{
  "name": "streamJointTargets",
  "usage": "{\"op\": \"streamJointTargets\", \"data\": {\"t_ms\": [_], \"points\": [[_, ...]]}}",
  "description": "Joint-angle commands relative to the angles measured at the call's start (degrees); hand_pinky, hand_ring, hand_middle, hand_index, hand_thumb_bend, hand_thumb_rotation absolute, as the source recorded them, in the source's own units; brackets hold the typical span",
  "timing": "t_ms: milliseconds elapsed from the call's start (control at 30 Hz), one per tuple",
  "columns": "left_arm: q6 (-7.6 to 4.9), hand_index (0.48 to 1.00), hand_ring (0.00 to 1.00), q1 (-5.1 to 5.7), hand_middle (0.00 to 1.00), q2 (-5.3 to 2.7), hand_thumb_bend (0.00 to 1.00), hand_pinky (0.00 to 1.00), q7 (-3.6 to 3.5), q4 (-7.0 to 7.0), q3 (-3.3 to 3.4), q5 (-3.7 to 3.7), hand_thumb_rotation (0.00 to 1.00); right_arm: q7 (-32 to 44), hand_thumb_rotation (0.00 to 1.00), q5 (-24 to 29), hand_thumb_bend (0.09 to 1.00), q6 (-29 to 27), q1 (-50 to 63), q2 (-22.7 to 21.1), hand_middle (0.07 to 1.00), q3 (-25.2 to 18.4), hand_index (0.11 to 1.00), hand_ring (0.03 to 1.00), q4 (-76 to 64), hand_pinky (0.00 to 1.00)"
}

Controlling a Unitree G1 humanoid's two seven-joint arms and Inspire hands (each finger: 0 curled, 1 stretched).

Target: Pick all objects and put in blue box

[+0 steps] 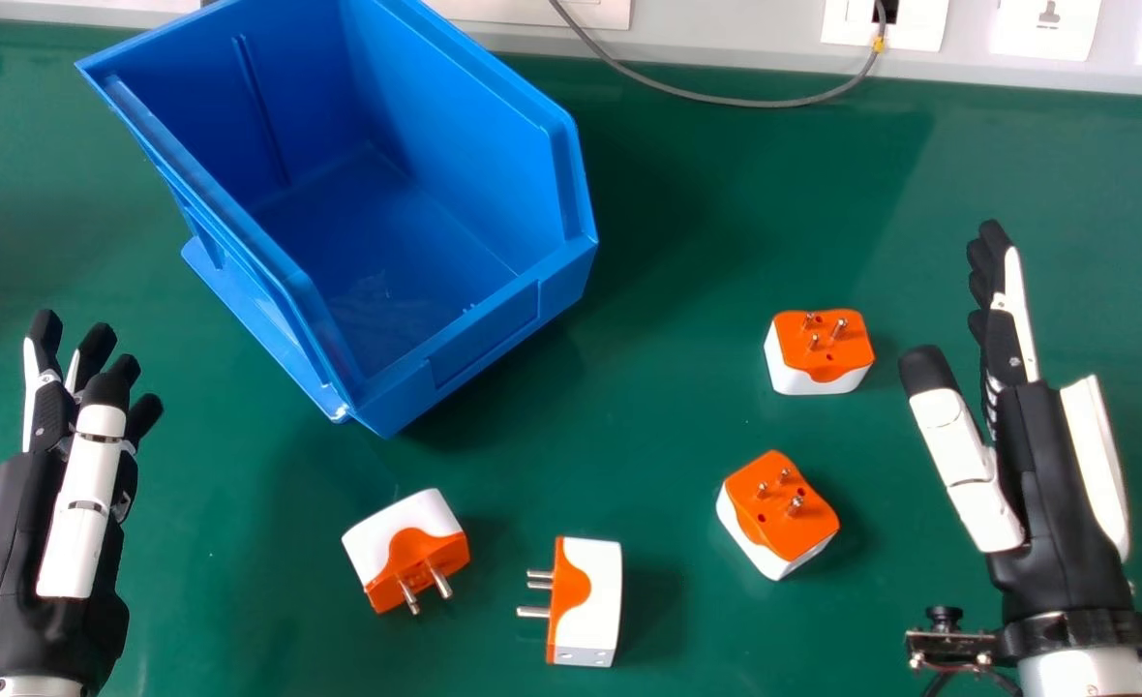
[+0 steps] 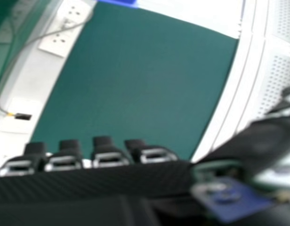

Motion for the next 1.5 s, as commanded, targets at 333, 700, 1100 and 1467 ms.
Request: {"op": "streamJointTargets", "data": {"t_ms": [333,700,1100,1467], "points": [[-3.17,0.977,0.99,-1.25,1.00,-0.81,0.34,0.97,-0.91,0.44,1.18,-0.01,0.80,-0.9,0.98,-0.3,0.426,-0.1,-0.7,-0.3,1.000,-0.6,1.000,1.000,-1.8,0.99],[-5.11,0.975,0.99,-2.17,1.00,-0.61,0.36,0.97,-2.22,2.81,1.36,0.04,0.80,-0.1,0.98,0.5,0.426,0.0,-1.0,-0.7,1.000,-0.7,1.000,1.000,-1.7,0.99],[-5.23,0.974,0.99,-2.25,1.00,-0.70,0.36,0.97,-1.75,2.72,1.36,0.46,0.80,1.9,0.97,2.1,0.427,1.6,-2.6,-2.3,1.000,-1.3,1.000,1.000,-2.4,1.00],[-5.18,0.975,0.99,-2.34,1.00,-0.65,0.37,0.96,-1.31,2.65,1.41,0.58,0.80,3.3,0.88,-2.4,0.429,9.5,-8.6,-7.5,1.000,-1.9,1.000,1.000,-2.2,0.98]]}}
